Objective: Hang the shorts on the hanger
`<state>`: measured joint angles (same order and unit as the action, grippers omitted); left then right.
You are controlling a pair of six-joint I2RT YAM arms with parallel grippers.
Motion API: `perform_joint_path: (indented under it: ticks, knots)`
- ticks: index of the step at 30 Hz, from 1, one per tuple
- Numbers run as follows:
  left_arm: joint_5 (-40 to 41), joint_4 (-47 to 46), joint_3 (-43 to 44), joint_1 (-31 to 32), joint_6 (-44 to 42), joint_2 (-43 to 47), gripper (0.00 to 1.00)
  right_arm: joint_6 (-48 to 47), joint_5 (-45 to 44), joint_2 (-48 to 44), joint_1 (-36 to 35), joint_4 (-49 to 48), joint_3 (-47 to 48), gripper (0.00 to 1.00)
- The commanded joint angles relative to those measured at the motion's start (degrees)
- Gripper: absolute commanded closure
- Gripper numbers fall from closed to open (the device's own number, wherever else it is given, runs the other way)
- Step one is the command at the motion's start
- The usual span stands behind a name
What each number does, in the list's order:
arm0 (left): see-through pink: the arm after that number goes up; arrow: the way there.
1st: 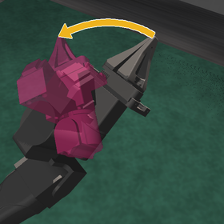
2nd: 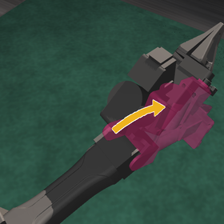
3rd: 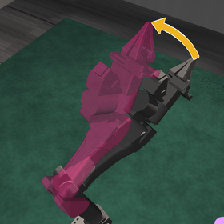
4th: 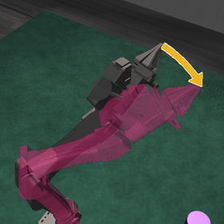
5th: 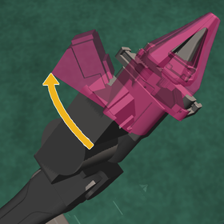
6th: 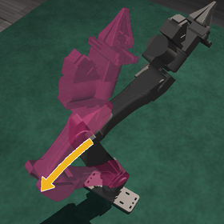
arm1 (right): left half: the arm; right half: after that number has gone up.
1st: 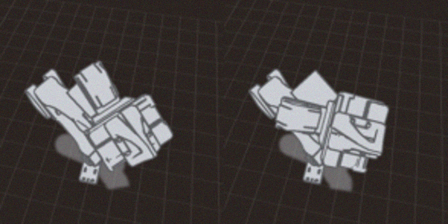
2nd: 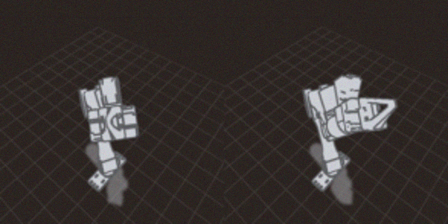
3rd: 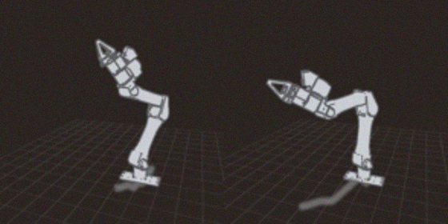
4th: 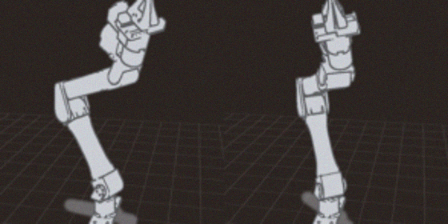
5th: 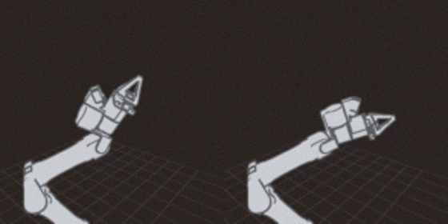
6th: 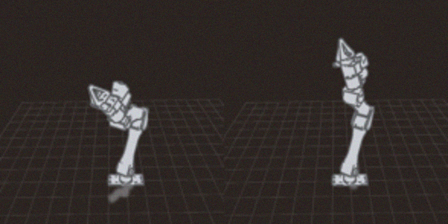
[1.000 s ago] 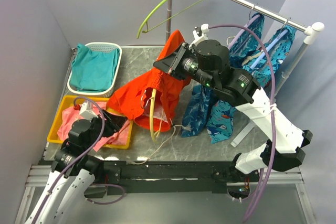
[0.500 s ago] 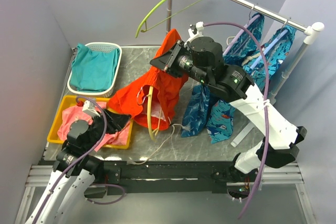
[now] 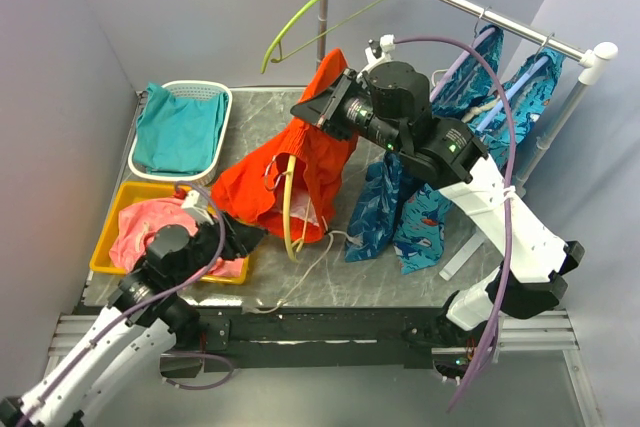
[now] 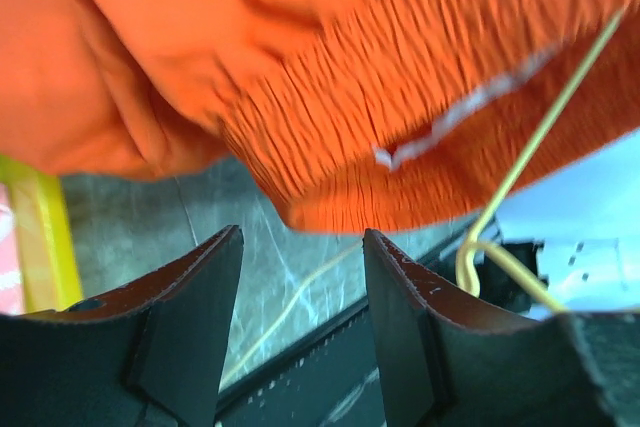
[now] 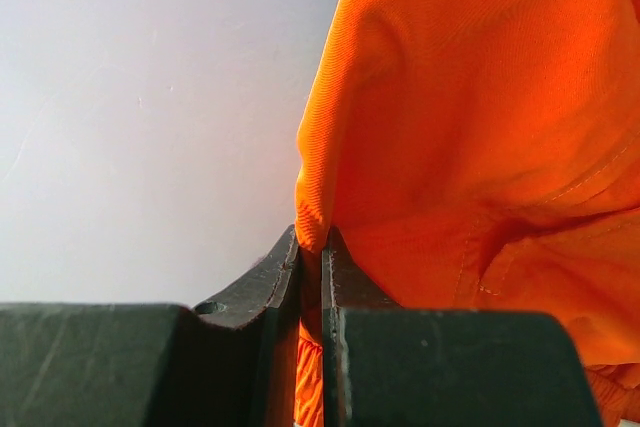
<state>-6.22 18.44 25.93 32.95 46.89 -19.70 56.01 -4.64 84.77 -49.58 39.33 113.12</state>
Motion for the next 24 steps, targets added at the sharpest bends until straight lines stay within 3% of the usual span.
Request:
perform_joint_path:
  ticks: [1, 5, 14, 16, 17, 18, 20, 24]
  knots:
    - [9.6, -1.6, 1.6, 6.5, -1.4, -2.4, 0.42, 0.5, 1.9, -0.7, 1.1, -7.2, 1.9, 1.0]
    - [16.7, -3.0, 1.5, 10.0, -0.3, -3.7, 0.41, 1.1, 2.5, -1.1, 1.2, -8.0, 1.1, 1.0]
    - [23.8, -12.0, 1.2, 13.2, 0.8, -9.4, 0.44, 2.8, 2.8, -2.1, 1.3, -9.4, -0.5, 1.0]
    - [24.9, -10.0, 2.0, 14.2, 1.4, -10.4, 0.57, 3.2, 2.4, -2.6, 1.3, -10.4, -1.4, 1.0]
    - [25.5, -9.0, 2.6, 14.5, 2.1, -10.4, 0.66, 3.5, 2.3, -2.8, 1.4, -11.0, -1.8, 1.0]
    - [25.7, -7.7, 3.0, 15.2, 2.4, -10.3, 0.83, 3.8, 1.9, -3.3, 1.3, -12.5, -2.6, 1.0]
    - [25.2, -3.3, 4.5, 15.7, 4.0, -8.8, 0.96, 4.2, 1.0, -3.6, 1.4, -13.9, -3.2, 1.0]
    - [21.4, 7.6, 9.1, 15.9, 6.6, -7.7, 0.99, 4.3, -2.8, -4.5, 1.4, -20.0, -5.2, 1.0]
